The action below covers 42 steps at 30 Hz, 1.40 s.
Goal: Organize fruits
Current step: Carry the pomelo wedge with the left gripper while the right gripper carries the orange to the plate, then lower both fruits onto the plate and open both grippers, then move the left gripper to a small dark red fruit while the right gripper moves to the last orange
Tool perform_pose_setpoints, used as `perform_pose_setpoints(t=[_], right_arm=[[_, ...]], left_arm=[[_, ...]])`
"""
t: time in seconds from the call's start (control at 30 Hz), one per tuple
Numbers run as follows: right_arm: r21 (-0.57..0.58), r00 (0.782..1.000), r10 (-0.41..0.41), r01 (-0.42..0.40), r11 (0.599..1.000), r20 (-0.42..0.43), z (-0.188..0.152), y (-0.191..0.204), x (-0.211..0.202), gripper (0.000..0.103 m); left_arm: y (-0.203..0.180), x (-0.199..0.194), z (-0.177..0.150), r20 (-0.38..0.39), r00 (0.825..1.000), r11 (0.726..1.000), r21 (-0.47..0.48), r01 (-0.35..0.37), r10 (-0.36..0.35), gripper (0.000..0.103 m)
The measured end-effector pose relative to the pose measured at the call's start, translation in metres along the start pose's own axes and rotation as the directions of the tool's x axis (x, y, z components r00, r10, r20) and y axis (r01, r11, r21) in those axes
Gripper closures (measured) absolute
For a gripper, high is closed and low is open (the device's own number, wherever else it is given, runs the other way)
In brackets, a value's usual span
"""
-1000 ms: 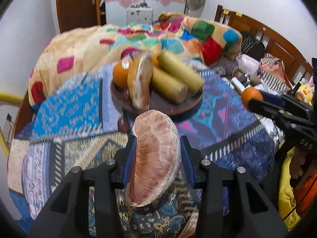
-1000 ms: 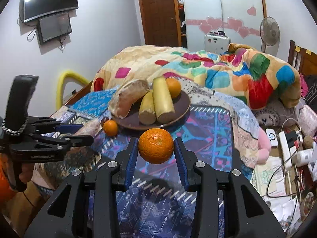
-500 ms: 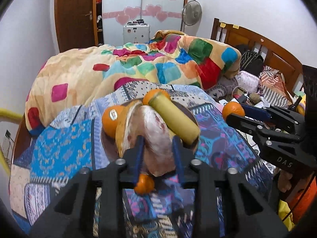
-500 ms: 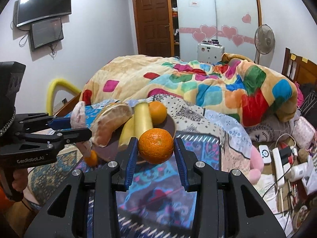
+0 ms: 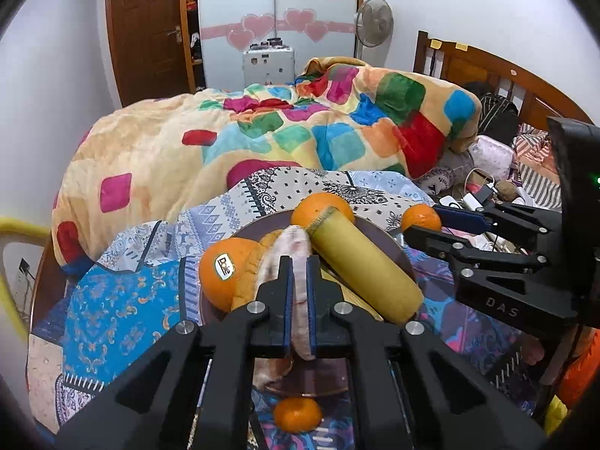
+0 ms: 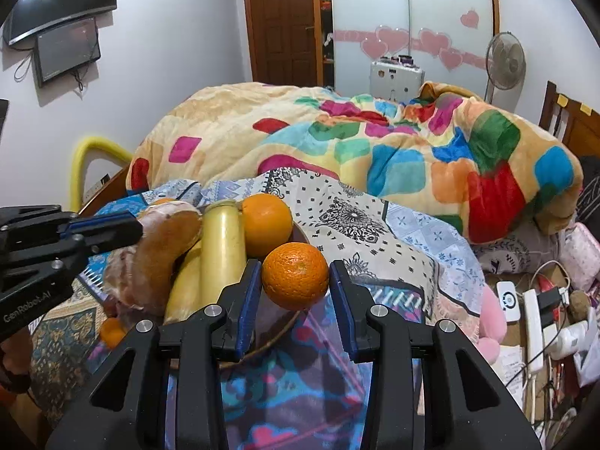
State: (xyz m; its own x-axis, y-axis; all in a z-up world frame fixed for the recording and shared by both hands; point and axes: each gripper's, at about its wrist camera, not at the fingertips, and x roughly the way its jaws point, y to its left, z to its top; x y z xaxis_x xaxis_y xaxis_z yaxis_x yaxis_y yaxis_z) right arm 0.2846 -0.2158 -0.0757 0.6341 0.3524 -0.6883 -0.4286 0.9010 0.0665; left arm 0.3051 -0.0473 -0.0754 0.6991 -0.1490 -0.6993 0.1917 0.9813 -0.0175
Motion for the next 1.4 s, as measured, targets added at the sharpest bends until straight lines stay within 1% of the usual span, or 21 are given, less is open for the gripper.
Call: perform_pose_setpoints(t=[0.13,0.37,0.5,0.57,0.63,0.83,0.87,0.93,1.03,1.17,1.23,1.33,1.4], right_arm=[[0.007,0.999,0.019,-0.019,1.0,-0.033,0.005,0.001,0.014,0.069],[-0.009,0.997,0.02,-0.021,1.0,-0.068,0.007,0.005,0.028,0.069],[-0.002,0.996,0.036,-0.036,0.999,-0.085,0.007,0.005,0.031,0.068],[-0.013,0.997,0.025,-0.026,1.0,-0.078,0.008,0.007,0.029,0.066],[-0.028,0.998,0.0,-0.002,1.0,-0.057,0.01,0.009,0.024,0.057],[-0.053,1.0,-0.017,0.017,0.998,-0.008,0.013,0.017,0.002,0.056],[-0.051,1.0,-0.013,0.013,0.999,0.003,0.013,0.018,-0.004,0.056],[-0.051,1.0,0.0,0.001,0.999,0.02,0.013,0.022,-0.017,0.056],[-0.064,0.999,0.001,0.002,0.998,0.044,0.01,0.03,-0.031,0.056],[-0.086,0.997,0.019,-0.013,0.996,0.071,0.003,0.046,-0.053,0.056],[-0.092,0.997,0.034,-0.027,0.995,0.076,-0.001,0.053,-0.06,0.056],[-0.107,0.995,0.049,-0.04,0.993,0.084,-0.008,0.064,-0.071,0.056],[-0.117,0.995,0.058,-0.048,0.992,0.085,-0.013,0.071,-0.075,0.055]], left_arm=[[0.002,0.009,0.0,-0.008,1.0,1.0,0.004,-0.022,0.022,0.097],[0.0,0.008,-0.001,0.003,1.0,1.0,0.013,-0.022,0.022,0.096],[0.002,0.006,-0.002,-0.001,1.0,1.0,-0.005,0.007,-0.007,0.088],[0.002,0.004,-0.002,-0.001,1.0,1.0,-0.005,0.005,-0.005,0.086],[0.002,0.001,-0.003,0.003,1.0,1.0,-0.004,0.003,-0.003,0.086],[0.004,-0.018,-0.006,0.022,1.0,1.0,-0.015,0.003,-0.003,0.085],[0.005,-0.023,-0.007,0.027,1.0,1.0,-0.018,0.002,-0.001,0.083],[0.006,-0.035,-0.01,0.044,0.999,1.0,-0.02,-0.011,0.012,0.073],[0.007,-0.052,-0.016,0.07,0.997,0.999,-0.017,-0.031,0.032,0.065],[0.012,-0.076,-0.024,0.087,0.996,0.999,-0.038,-0.034,0.037,0.059],[0.015,-0.089,-0.03,0.1,0.994,0.998,-0.051,-0.043,0.048,0.05],[0.02,-0.105,-0.039,0.117,0.991,0.997,-0.059,-0.056,0.063,0.043],[0.023,-0.113,-0.045,0.121,0.99,0.996,-0.064,-0.064,0.071,0.04]])
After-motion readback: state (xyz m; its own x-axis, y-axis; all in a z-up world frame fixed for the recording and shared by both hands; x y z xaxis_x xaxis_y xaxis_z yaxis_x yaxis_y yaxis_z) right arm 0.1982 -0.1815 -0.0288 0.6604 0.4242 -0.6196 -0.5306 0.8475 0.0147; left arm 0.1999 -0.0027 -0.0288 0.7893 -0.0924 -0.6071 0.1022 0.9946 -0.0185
